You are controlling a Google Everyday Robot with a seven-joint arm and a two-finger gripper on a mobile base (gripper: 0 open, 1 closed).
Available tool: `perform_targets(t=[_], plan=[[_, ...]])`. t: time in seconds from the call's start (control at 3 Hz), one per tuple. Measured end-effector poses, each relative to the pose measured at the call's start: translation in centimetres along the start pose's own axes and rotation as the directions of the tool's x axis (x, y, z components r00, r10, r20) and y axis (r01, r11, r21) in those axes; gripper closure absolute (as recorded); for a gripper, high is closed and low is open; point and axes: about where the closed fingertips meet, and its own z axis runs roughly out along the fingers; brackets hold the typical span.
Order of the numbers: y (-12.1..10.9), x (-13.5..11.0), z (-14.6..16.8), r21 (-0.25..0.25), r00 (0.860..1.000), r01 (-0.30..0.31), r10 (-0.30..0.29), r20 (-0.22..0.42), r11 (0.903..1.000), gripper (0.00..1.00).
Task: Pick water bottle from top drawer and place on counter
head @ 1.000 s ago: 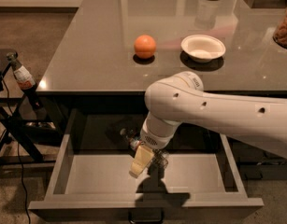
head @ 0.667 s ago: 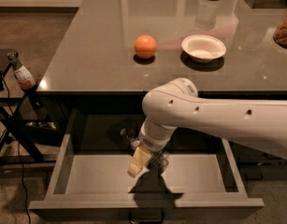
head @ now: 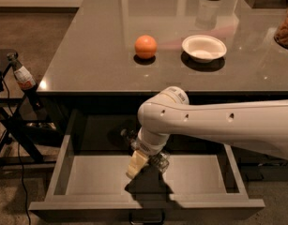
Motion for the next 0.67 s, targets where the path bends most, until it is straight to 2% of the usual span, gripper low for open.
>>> perform_targets(t=[0.33,0.67], plan=[[-0.36,-0.12,1.29,0.012,1.0,0.0,0.0,-0.017,0.9999,0.0],[-0.69,0.05,1.81,0.003,1.0,-0.005,0.005,-0.024,1.0,0.19]])
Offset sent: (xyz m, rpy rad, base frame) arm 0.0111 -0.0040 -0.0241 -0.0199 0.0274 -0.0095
